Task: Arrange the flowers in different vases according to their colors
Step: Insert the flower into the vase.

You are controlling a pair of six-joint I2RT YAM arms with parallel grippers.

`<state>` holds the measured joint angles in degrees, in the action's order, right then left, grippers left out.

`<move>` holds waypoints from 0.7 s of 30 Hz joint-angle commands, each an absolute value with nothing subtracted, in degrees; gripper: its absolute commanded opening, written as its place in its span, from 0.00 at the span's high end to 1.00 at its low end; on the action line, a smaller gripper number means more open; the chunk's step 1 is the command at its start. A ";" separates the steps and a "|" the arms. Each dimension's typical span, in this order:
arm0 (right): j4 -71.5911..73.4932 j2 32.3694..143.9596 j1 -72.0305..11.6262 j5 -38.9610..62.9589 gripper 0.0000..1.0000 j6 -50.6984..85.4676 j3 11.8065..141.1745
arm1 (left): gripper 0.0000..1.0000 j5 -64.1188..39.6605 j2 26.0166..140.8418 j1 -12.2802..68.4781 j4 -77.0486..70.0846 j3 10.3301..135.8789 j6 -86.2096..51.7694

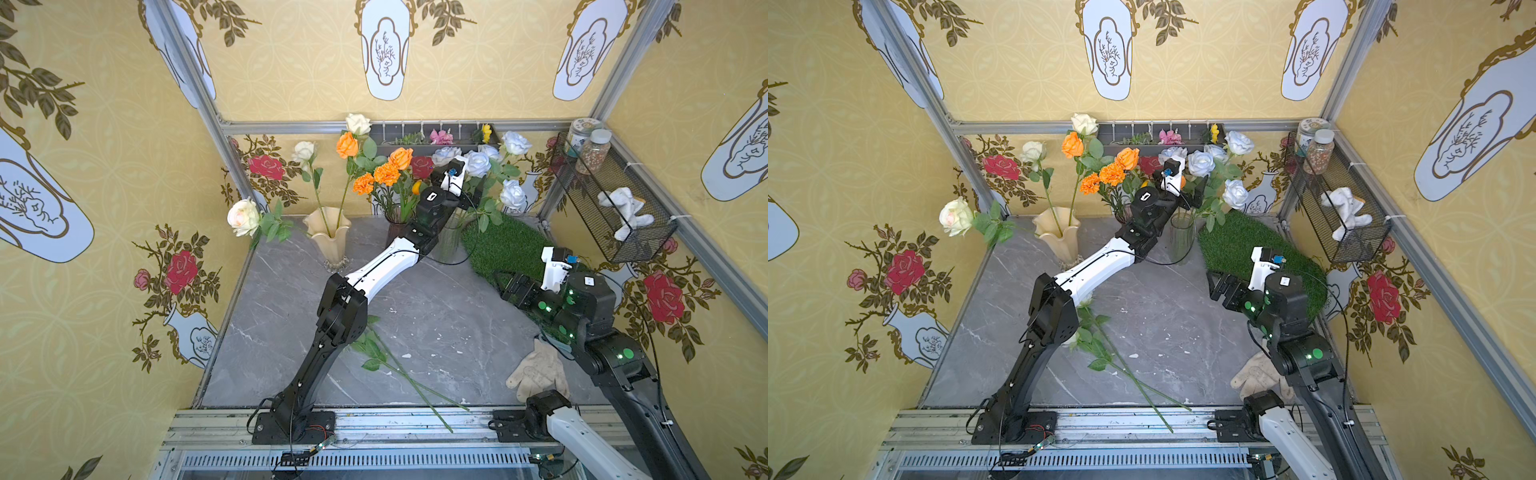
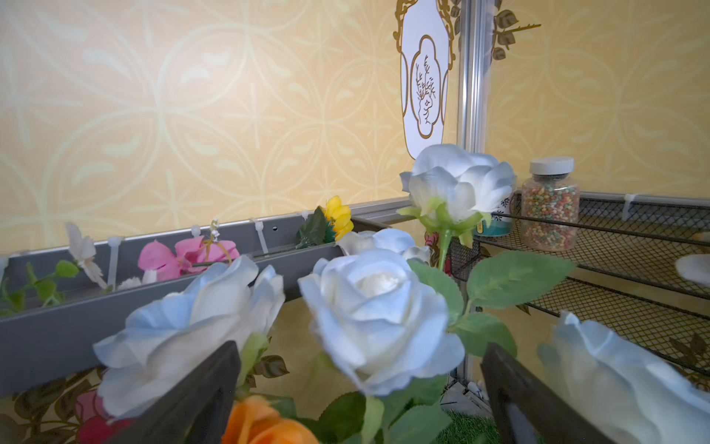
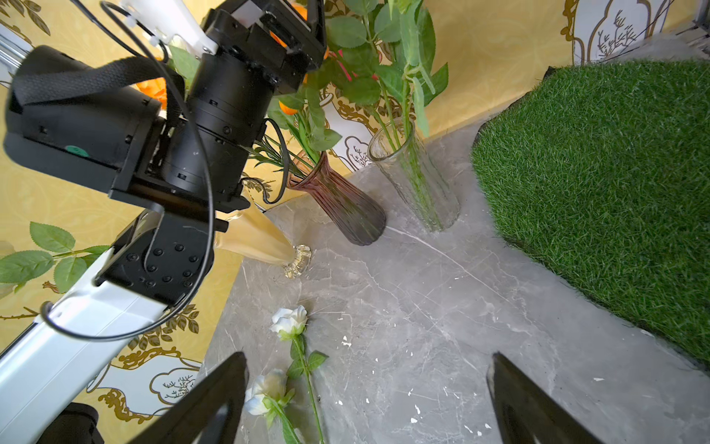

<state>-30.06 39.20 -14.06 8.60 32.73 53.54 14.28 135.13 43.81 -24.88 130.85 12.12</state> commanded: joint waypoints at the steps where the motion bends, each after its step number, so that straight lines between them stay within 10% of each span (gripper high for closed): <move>1: -28.72 39.29 -14.05 8.25 0.03 32.79 54.50 | 0.00 16.16 133.60 44.53 -26.65 129.24 14.69; 21: -39.76 45.51 -14.15 16.05 0.03 34.02 62.91 | 0.00 26.00 113.14 51.67 -34.95 111.89 25.92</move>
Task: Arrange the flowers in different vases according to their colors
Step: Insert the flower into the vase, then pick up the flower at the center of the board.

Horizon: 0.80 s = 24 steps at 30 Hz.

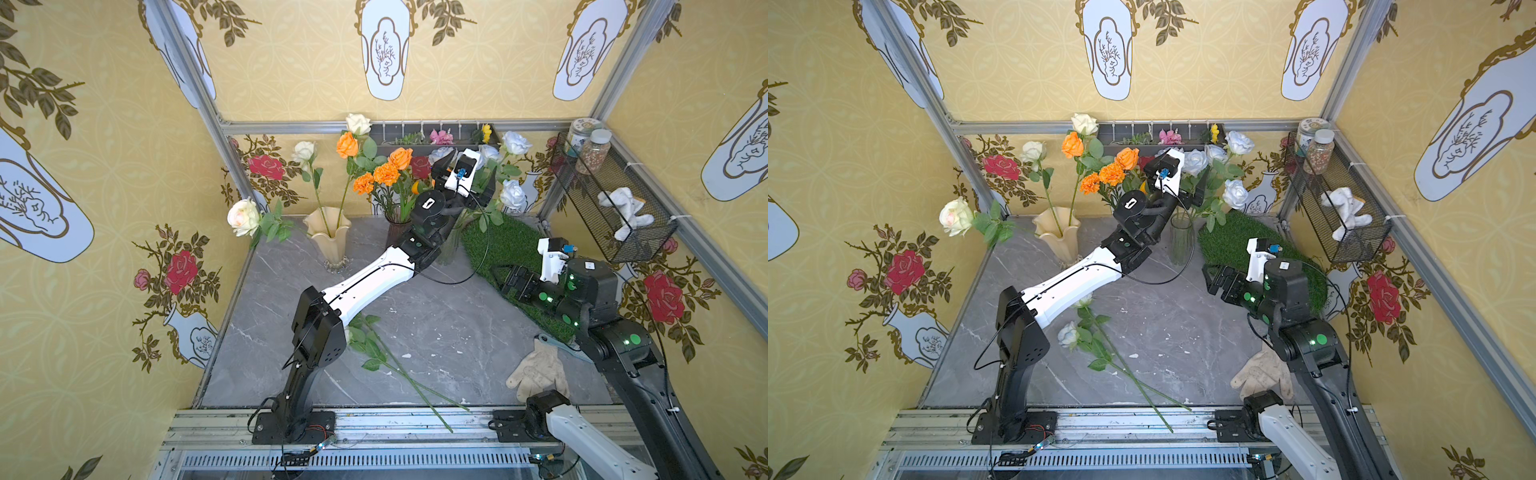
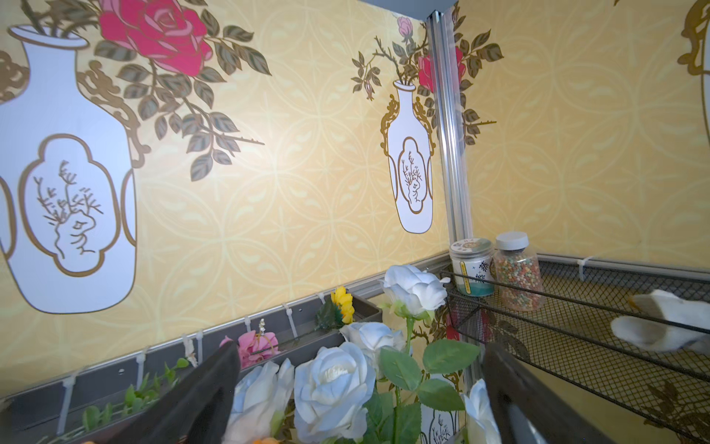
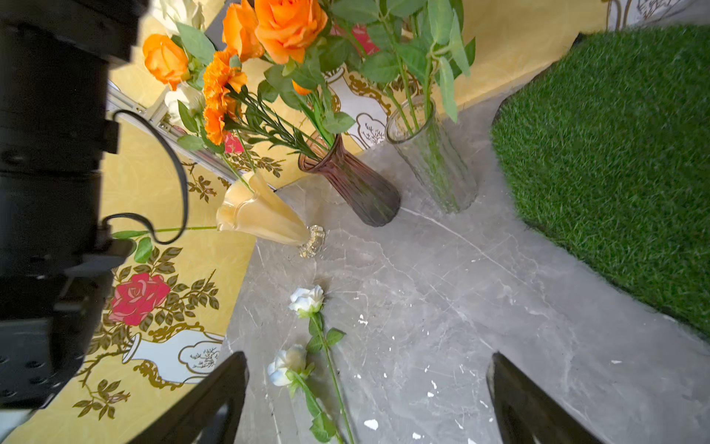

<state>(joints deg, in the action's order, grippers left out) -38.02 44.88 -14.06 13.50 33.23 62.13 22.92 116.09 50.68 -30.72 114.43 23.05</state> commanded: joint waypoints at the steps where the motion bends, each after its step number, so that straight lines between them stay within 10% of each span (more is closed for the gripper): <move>1: -40.66 46.00 -14.11 16.70 0.03 34.03 63.23 | 0.00 27.13 111.43 52.19 -35.37 110.23 26.31; 9: -44.78 51.64 -18.10 22.21 0.06 35.77 61.62 | 0.00 43.03 86.30 57.23 -36.41 81.99 23.18; 18: -39.24 65.93 -50.19 0.76 0.12 41.08 59.54 | 0.00 54.92 52.23 57.57 -1.27 55.92 -14.52; 24: -33.43 79.49 -59.25 -1.00 0.35 40.65 62.67 | 0.00 54.36 37.66 57.39 12.62 44.16 -33.38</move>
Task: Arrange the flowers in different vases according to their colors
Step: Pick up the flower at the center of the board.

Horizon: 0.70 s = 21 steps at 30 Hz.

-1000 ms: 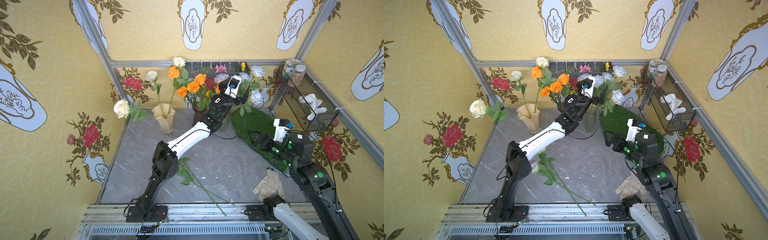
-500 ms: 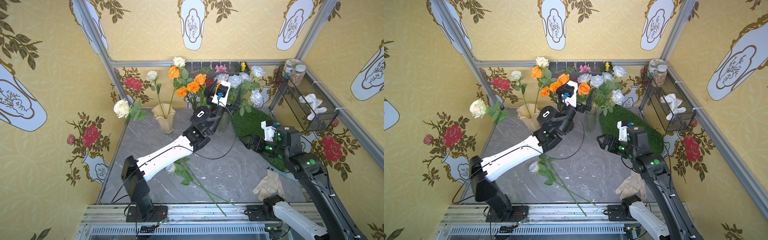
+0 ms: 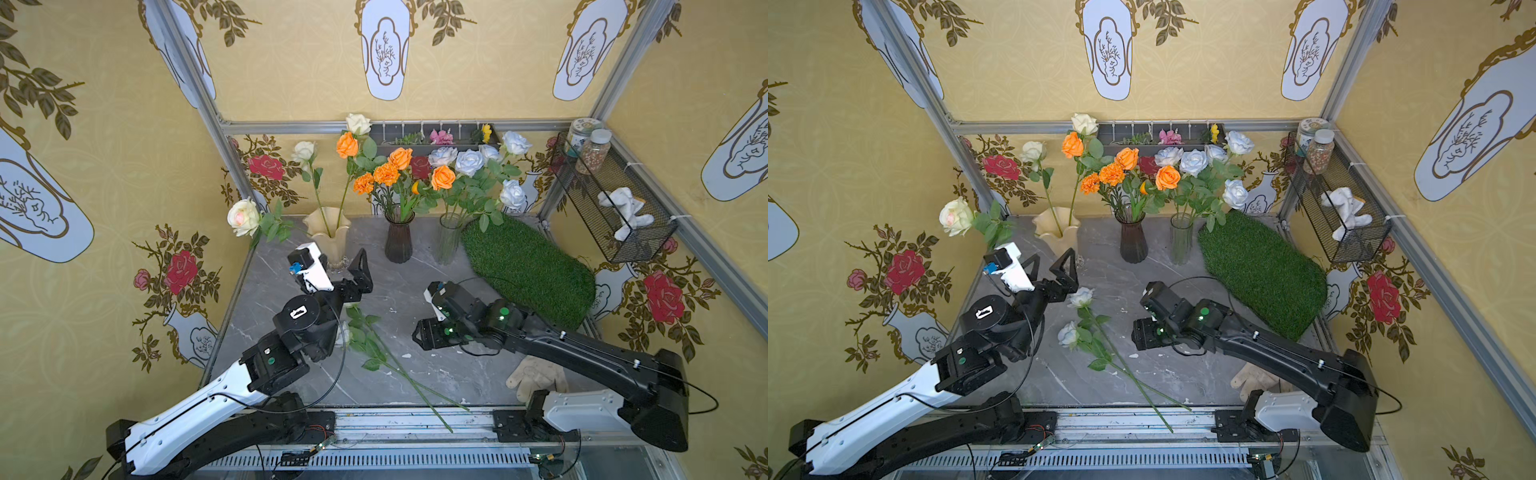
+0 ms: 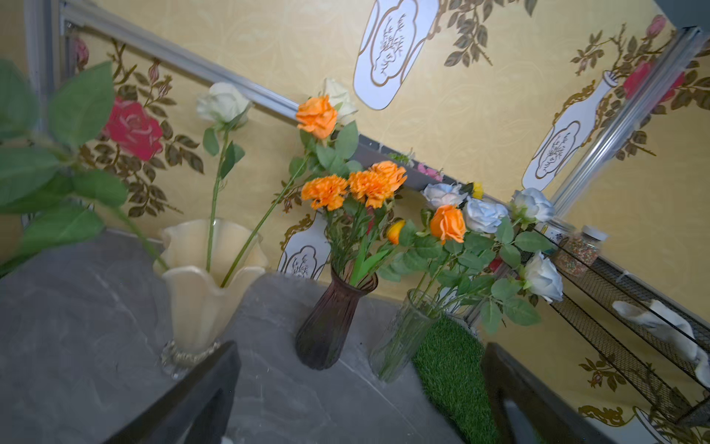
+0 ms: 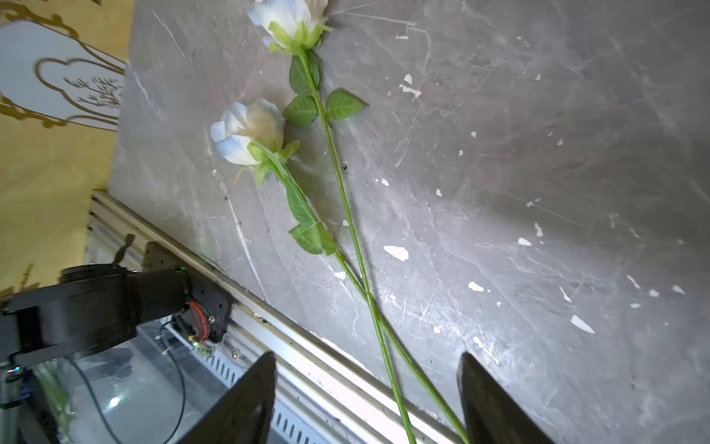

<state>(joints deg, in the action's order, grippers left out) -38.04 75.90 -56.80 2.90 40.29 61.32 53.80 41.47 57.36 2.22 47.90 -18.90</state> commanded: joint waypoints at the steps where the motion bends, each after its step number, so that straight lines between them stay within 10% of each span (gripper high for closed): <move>1: -32.83 81.46 -60.05 -1.13 0.36 40.37 63.28 | 0.00 53.66 36.24 57.44 13.32 42.25 -35.52; 21: -24.12 102.00 -62.76 1.90 0.68 39.33 63.36 | 0.00 52.49 23.48 57.39 13.50 22.56 -58.01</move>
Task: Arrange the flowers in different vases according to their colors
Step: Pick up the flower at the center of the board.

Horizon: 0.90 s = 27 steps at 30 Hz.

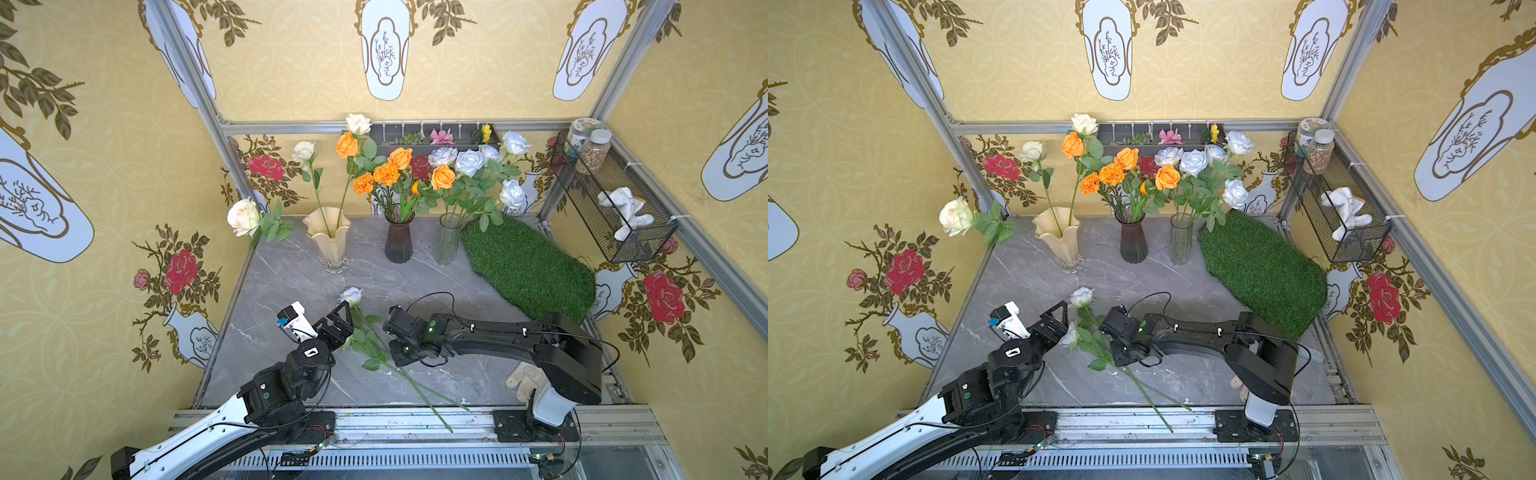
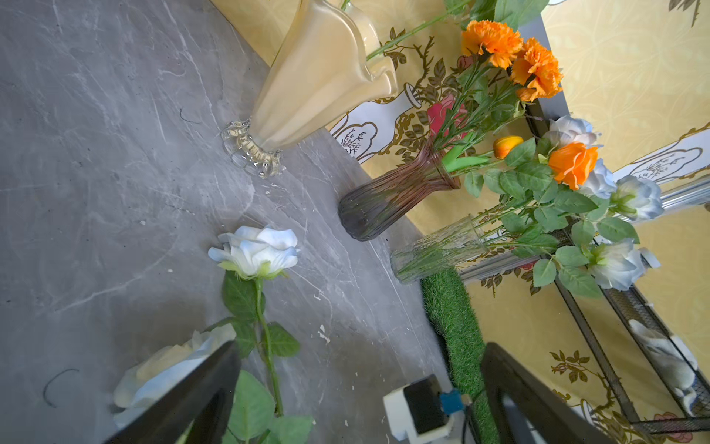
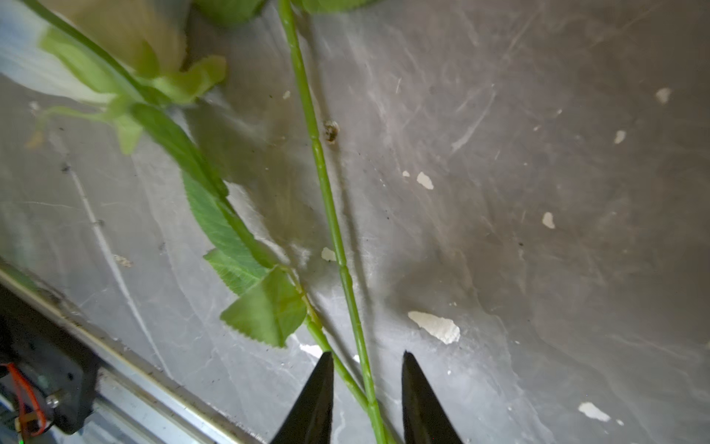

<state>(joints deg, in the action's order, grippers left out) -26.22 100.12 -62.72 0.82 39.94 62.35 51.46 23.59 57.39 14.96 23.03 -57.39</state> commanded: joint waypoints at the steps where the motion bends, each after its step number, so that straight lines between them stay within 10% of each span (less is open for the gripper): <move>1: -23.95 102.93 -62.88 1.93 0.67 39.30 63.94 | 0.00 52.56 23.55 57.39 13.15 22.39 -57.96; 12: -26.87 110.34 -62.67 0.32 0.67 37.29 69.90 | 0.00 52.21 26.93 57.39 11.31 23.07 -56.42; 22: -32.94 109.82 -61.73 -5.50 1.00 32.20 72.64 | 0.00 52.56 26.96 57.40 10.64 22.70 -56.43; 27: -36.21 108.58 -60.40 -7.79 1.00 28.15 75.01 | 0.00 52.36 27.77 57.39 10.64 23.08 -56.43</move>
